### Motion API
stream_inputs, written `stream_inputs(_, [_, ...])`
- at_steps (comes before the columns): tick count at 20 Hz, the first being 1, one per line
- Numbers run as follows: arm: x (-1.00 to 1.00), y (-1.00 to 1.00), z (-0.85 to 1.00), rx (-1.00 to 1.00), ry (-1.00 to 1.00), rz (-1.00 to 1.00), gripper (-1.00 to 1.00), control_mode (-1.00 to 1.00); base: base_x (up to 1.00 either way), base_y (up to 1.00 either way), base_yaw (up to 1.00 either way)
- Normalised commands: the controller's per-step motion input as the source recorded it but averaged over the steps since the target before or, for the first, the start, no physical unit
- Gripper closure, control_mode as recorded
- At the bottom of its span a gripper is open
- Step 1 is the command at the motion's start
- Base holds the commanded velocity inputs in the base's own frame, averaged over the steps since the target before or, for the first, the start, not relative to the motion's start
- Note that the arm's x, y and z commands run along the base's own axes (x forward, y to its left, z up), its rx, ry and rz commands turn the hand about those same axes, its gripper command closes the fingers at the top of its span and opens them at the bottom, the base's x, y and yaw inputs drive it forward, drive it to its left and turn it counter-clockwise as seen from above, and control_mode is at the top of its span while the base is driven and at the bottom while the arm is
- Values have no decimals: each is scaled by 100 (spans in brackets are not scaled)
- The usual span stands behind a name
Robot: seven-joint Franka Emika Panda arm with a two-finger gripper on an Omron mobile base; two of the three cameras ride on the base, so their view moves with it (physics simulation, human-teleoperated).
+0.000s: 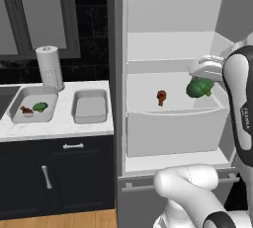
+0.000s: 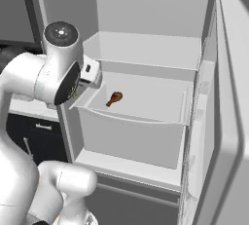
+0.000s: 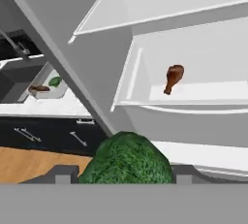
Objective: Place one broccoli and one chicken drumstick in each tupperware on the nearby counter, to pack two identical lunches.
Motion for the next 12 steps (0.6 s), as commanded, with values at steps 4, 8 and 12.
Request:
stream_inputs(4, [-100,0,-2,-24,0,20,100,-100,0,0,0])
stream_inputs(8, [-100,0,0,-23,0,12,100,-100,0,0,0])
stream_inputs(12, [-50,0,0,-11,0,4,100,100,-50,0,1])
